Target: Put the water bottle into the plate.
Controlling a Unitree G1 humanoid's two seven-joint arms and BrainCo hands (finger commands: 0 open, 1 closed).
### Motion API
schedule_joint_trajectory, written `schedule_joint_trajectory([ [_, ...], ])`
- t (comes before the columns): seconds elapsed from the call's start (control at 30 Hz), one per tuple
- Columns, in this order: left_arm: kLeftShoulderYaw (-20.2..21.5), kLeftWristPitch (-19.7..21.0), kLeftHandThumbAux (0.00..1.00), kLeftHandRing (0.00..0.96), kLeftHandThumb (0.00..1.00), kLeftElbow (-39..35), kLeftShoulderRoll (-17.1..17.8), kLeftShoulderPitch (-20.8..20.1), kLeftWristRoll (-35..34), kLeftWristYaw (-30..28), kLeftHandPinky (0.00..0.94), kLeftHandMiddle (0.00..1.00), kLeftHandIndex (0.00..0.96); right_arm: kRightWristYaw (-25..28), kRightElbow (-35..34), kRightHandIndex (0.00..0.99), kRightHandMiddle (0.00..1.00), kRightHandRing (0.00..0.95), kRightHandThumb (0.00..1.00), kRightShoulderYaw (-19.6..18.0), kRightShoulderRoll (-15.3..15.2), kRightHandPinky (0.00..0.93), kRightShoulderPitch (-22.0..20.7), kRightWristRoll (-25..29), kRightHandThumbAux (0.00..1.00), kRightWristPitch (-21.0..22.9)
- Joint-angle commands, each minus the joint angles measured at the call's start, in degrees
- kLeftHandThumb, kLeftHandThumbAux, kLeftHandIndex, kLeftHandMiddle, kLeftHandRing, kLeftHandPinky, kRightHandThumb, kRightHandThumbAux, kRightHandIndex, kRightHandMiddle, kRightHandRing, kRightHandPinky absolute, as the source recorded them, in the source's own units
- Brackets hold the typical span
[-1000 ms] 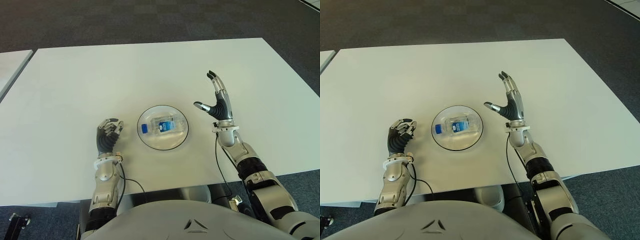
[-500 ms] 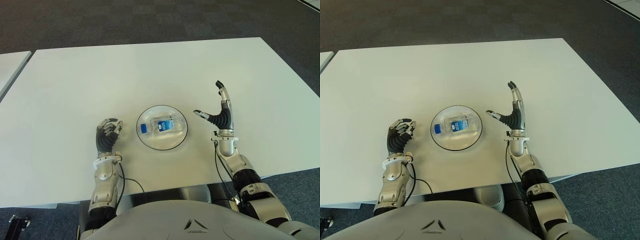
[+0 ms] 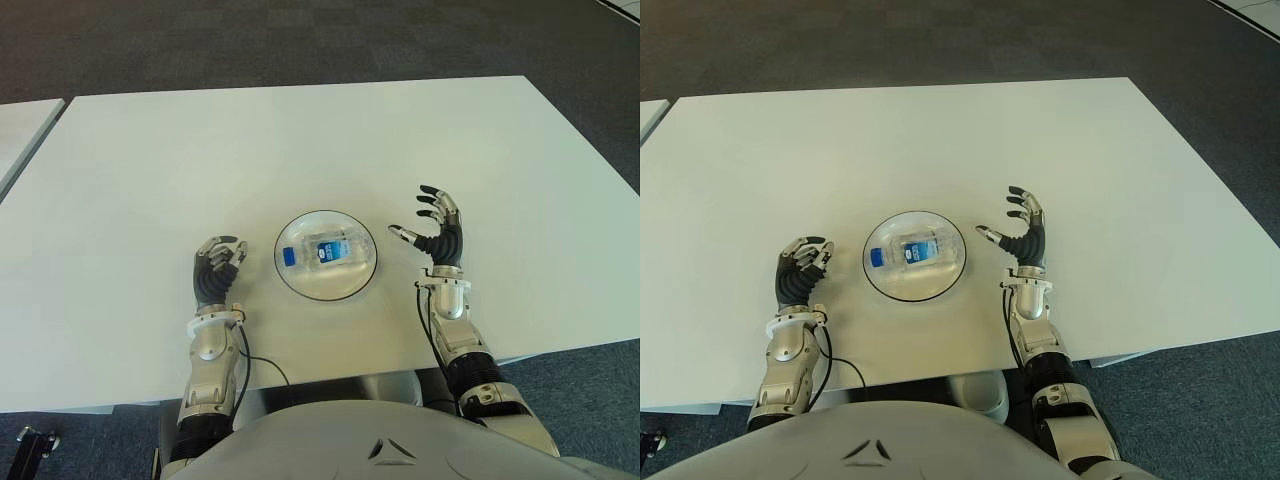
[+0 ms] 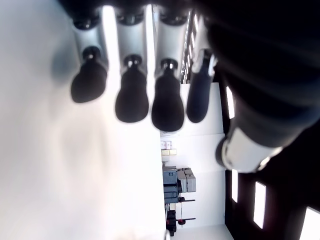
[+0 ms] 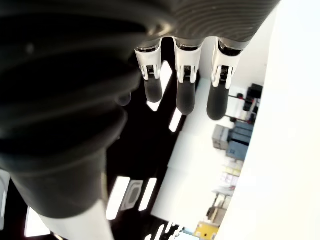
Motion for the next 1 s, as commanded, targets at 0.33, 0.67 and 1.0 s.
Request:
schedule_joint_trajectory([
  [0.33, -0.5, 0.3, 0.716, 0.751, 0.705, 2.2, 0.3, 0.5, 0.1, -0.9, 0.742, 0.749, 0.434, 2.7, -2.9, 0.430, 0.606, 0.620, 0.690, -0.8, 4.9, 0.643, 3.4, 1.4, 0.734, 4.6],
  [0.67, -0.3, 1.1, 0.716, 0.735, 0.706, 2.1, 0.2, 0.4, -0.5, -1.4, 0.728, 0.735, 0.435, 7.8, -2.2, 0.434, 0.680, 0.683, 0.698, -1.4, 6.6, 0.706, 3.9, 4.7, 0.730, 0.6],
  [1.0, -0.1, 1.2, 0.716, 0.728, 0.706, 1.9, -0.1, 0.5, -0.6, -1.1, 0.722, 0.729, 0.434, 12.0, 0.1, 0.435, 0.719, 0.714, 0.699, -2.4, 7.6, 0.734, 3.5, 7.3, 0.730, -0.5],
])
